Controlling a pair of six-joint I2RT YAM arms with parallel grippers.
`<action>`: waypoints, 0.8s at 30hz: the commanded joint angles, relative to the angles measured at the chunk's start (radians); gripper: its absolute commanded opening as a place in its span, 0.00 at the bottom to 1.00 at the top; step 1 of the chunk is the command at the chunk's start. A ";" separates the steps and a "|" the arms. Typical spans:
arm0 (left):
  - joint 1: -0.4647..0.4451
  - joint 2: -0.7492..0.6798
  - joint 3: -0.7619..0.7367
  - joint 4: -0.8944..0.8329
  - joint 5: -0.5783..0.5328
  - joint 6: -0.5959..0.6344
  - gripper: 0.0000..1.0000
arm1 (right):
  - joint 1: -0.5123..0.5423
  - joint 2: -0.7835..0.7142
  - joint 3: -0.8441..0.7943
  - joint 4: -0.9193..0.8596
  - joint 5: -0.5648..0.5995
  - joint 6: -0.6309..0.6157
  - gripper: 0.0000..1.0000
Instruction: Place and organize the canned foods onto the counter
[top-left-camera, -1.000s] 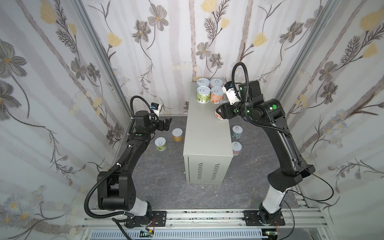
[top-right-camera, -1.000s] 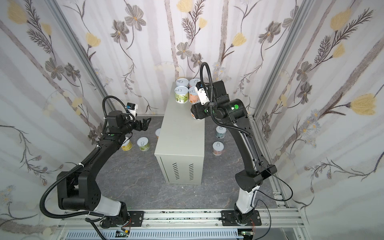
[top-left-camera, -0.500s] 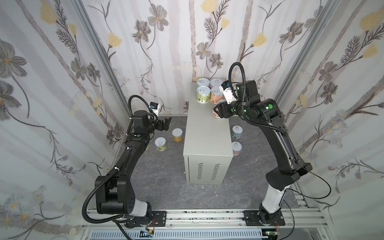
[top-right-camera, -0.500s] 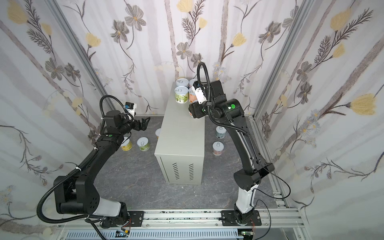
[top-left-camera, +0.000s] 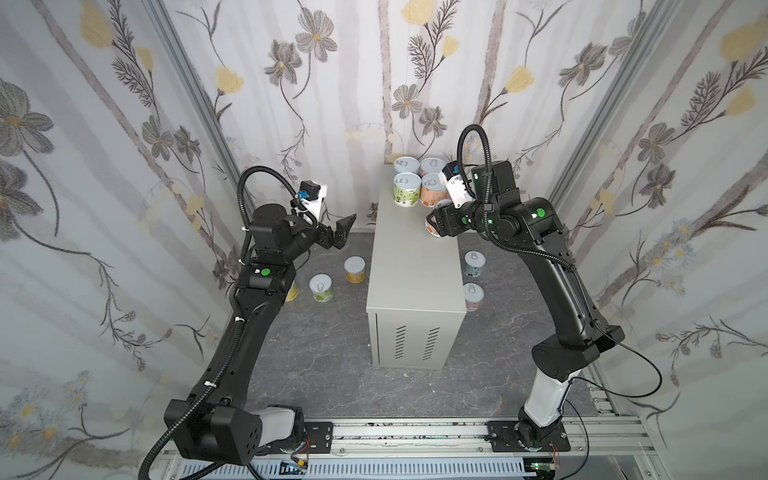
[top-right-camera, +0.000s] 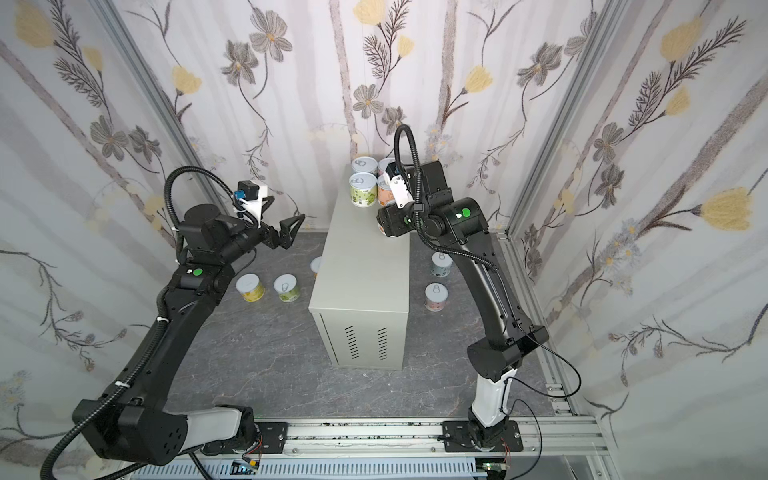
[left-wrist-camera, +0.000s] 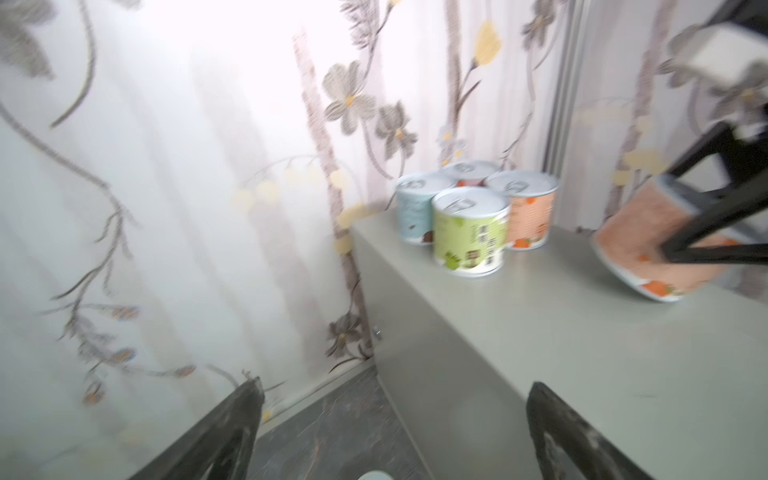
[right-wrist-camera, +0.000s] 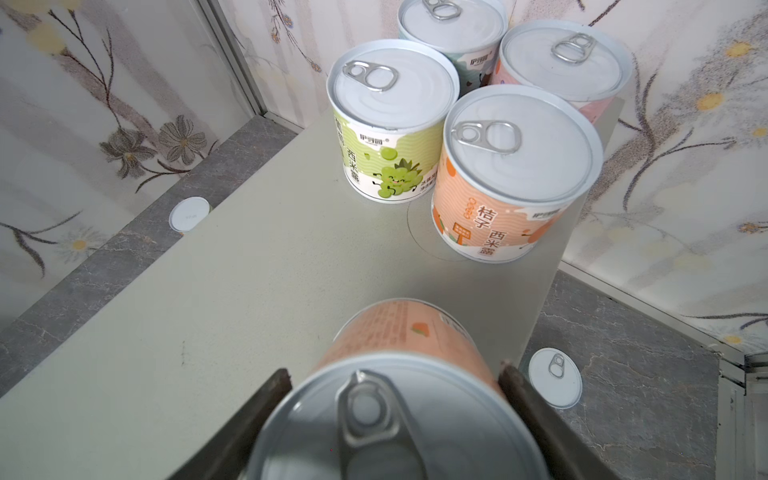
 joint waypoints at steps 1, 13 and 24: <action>-0.140 0.012 0.063 -0.062 -0.052 0.052 1.00 | 0.001 -0.003 0.008 0.045 -0.020 -0.002 0.74; -0.449 0.131 0.143 -0.110 -0.241 0.154 1.00 | 0.001 0.004 0.007 0.056 -0.032 0.000 0.78; -0.477 0.144 0.159 -0.117 -0.278 0.162 1.00 | -0.001 0.015 0.008 0.054 -0.027 -0.005 0.80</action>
